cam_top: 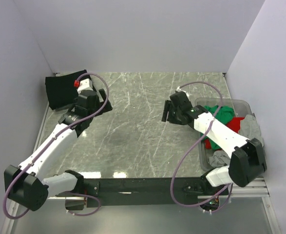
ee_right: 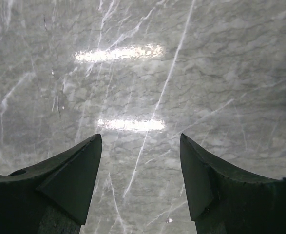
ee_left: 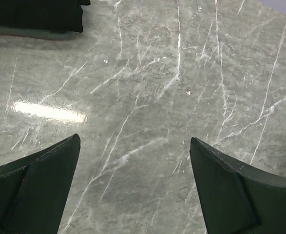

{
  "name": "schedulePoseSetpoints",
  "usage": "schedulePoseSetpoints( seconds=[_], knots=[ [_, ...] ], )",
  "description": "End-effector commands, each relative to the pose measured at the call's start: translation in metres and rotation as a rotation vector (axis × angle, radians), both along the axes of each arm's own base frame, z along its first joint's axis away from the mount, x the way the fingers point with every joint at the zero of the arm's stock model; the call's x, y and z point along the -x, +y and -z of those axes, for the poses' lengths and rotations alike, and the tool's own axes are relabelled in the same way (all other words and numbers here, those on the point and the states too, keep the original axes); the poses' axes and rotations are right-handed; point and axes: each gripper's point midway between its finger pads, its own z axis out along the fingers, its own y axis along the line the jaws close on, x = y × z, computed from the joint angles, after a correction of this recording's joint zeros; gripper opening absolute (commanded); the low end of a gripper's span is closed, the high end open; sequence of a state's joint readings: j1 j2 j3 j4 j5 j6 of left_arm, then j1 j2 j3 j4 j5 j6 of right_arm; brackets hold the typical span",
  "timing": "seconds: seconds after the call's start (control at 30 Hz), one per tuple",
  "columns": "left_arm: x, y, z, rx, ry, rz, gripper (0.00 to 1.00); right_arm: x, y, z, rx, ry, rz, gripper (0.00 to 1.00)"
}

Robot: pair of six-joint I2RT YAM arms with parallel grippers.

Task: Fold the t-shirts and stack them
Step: Reset both grippers

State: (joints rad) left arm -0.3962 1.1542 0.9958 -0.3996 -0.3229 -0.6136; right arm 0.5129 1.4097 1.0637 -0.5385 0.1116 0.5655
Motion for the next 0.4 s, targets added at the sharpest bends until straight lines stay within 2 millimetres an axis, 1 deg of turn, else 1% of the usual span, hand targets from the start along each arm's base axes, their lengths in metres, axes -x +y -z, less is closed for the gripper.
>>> schedulePoseSetpoints(
  seconds=[0.0,0.03,0.1,0.13,0.17,0.37],
  knots=[
    [0.002,-0.002,-0.013,0.015,-0.071,-0.009,0.99,-0.007,-0.008,-0.022,-0.026,-0.116,0.069,0.72],
    [0.003,-0.002,-0.012,0.016,-0.071,-0.006,0.99,-0.004,-0.011,-0.018,-0.018,-0.115,0.077,0.72],
    [0.005,-0.003,-0.014,0.023,-0.079,-0.004,0.99,-0.003,-0.017,-0.022,-0.01,-0.136,0.101,0.72],
    [0.005,-0.004,-0.013,0.027,-0.079,0.002,0.99,0.0,-0.02,-0.019,-0.003,-0.129,0.107,0.72],
    [0.006,-0.005,-0.015,0.033,-0.084,0.003,0.99,0.002,-0.022,-0.022,-0.009,-0.134,0.114,0.72],
    [0.005,-0.009,-0.012,0.039,-0.078,0.019,1.0,0.01,-0.032,-0.021,0.0,-0.133,0.153,0.72]
  ],
)
